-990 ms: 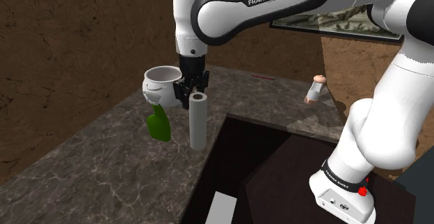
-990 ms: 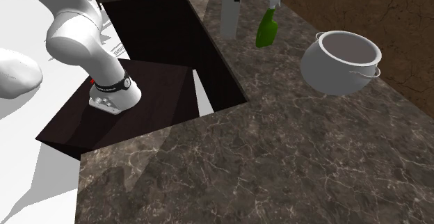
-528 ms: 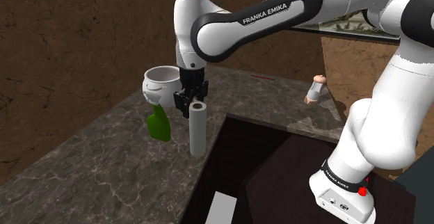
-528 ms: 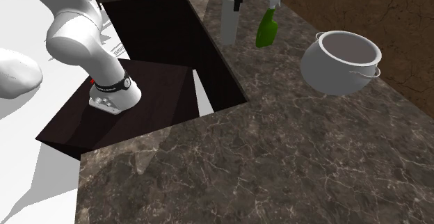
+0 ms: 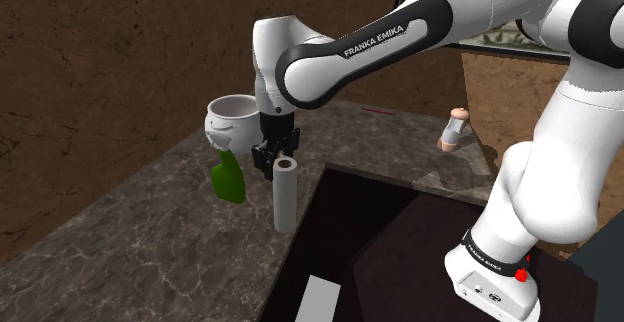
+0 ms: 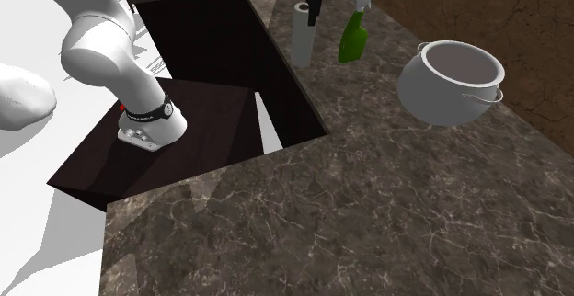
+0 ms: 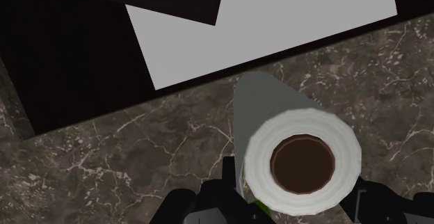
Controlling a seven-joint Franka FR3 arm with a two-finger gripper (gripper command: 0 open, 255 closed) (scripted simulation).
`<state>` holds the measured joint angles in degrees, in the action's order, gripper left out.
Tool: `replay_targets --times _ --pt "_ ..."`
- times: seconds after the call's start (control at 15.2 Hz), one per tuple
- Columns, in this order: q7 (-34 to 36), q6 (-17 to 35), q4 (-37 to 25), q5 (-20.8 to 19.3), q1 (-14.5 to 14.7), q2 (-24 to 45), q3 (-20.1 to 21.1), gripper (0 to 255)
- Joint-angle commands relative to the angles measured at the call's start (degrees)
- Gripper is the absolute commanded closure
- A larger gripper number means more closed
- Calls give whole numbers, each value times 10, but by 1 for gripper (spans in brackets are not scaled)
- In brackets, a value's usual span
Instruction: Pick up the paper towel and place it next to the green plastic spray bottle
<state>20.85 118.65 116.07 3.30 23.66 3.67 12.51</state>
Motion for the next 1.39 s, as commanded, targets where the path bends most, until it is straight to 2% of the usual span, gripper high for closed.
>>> replay_targets --times 0.0,0.26,0.33,0.66,0.92,1.32 --pt "0 1 0 0 0 1 0 255" --pt "0 1 0 0 0 1 0 255" --pt "0 1 0 0 0 1 0 0" --pt "0 1 0 0 0 1 0 0" --pt "-2 -69 -50 3 -3 -20 -2 0" --pt "-2 -69 -50 3 -3 -20 -2 0"
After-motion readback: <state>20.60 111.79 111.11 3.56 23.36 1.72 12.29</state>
